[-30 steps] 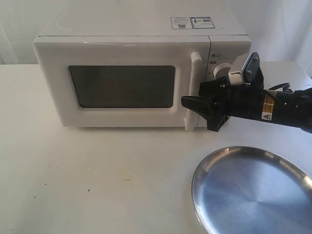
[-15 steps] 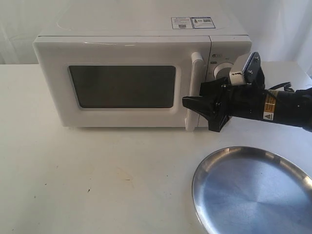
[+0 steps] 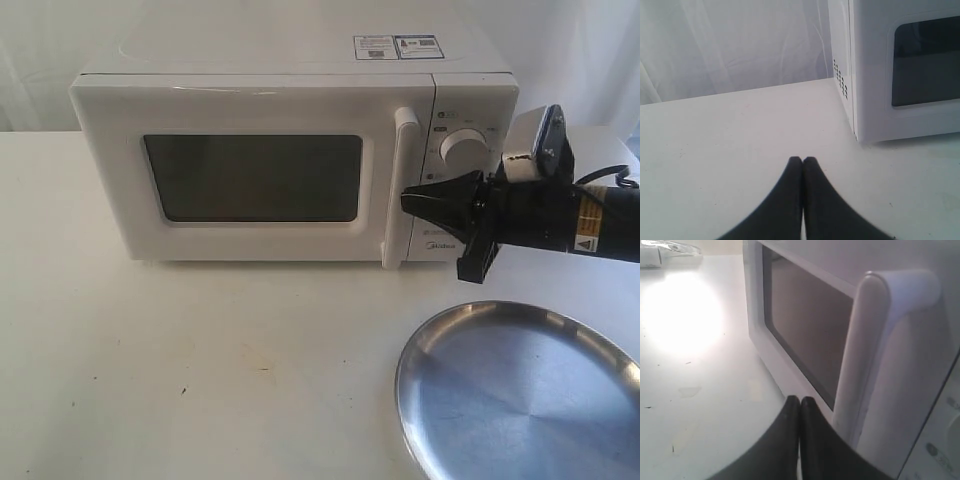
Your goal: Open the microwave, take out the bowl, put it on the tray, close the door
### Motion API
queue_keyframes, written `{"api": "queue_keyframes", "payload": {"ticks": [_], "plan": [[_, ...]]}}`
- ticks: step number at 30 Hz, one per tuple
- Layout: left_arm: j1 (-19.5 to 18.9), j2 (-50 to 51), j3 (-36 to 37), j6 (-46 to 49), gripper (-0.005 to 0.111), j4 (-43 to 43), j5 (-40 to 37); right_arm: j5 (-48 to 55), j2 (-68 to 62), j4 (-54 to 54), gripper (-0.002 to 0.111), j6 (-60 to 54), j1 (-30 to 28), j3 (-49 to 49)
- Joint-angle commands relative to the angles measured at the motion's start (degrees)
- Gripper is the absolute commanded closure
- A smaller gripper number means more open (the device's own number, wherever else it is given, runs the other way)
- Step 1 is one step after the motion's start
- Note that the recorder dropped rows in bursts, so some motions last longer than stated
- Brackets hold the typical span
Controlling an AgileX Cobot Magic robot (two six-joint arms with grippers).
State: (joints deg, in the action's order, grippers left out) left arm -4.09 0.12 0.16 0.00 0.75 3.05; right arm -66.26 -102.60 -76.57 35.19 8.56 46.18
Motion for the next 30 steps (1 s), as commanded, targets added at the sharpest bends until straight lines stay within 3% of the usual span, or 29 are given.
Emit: {"api": "queue_keyframes", "payload": {"ticks": [1,4,8,10,14,21,30], "plan": [[0.12,-0.12,-0.16,0.00,0.107,-0.35,-0.05,2.71,0.02,1.38,0.108,1.21,-0.33,-0.35],[0.12,-0.12,-0.16,0.00,0.107,-0.35,-0.05,4.27,0.02,1.38,0.102,3.17,-0.58,-0.35],[0.12,-0.12,-0.16,0.00,0.107,-0.35,-0.05,4.48,0.81,2.06,0.075,6.67,-0.69,-1.51],[0.12,-0.12,-0.16,0.00,0.107,-0.35,-0.05,5.19,1.17,4.89,0.067,6.67,-0.69,-2.58],[0.12,-0.12,-0.16,0.00,0.107,-0.35,-0.05,7.07,1.17,12.52,0.066,2.88,0.95,-4.86],[0.12,-0.12,-0.16,0.00,0.107,-0.35,-0.05,8.55,1.17,15.59,0.066,-2.53,4.53,-4.64],[0.12,-0.12,-0.16,0.00,0.107,-0.35,-0.05,9.41,1.17,18.26,0.066,-4.20,5.15,-3.32]]}}
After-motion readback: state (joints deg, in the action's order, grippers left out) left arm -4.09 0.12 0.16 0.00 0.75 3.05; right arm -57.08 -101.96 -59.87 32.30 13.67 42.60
